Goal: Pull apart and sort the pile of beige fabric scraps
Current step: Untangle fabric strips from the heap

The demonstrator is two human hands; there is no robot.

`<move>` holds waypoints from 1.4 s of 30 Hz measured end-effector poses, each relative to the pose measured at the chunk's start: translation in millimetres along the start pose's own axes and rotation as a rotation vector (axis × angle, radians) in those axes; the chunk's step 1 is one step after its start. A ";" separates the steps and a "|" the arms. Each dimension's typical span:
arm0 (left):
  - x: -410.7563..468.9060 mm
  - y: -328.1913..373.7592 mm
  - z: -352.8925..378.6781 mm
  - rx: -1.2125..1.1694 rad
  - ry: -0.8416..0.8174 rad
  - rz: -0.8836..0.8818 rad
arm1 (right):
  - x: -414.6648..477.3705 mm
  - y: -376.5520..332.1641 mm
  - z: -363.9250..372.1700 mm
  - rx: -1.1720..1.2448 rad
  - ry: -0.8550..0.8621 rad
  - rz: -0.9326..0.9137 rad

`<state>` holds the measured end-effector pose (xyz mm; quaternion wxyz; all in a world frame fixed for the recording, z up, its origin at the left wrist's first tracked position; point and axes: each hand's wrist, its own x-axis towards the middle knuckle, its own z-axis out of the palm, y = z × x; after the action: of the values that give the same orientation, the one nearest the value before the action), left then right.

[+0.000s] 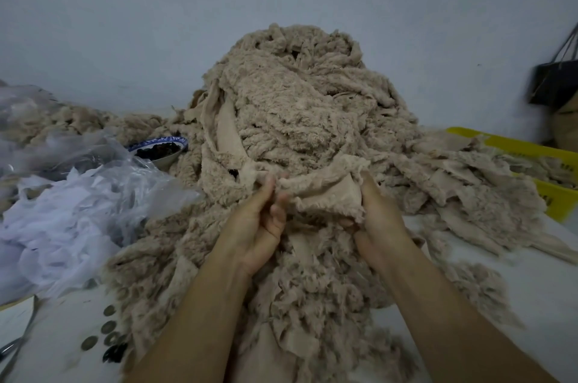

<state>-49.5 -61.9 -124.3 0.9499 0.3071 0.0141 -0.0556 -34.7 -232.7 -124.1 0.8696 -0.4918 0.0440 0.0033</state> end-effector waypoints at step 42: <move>-4.9 -15.0 10.4 0.502 0.189 0.029 | -9.4 30.1 9.2 -1.127 -0.333 -0.518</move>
<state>-56.2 -79.6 -124.4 0.8392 0.5371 0.0842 -0.0147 -44.9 -209.0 -144.4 0.4457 -0.8609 -0.2205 -0.1077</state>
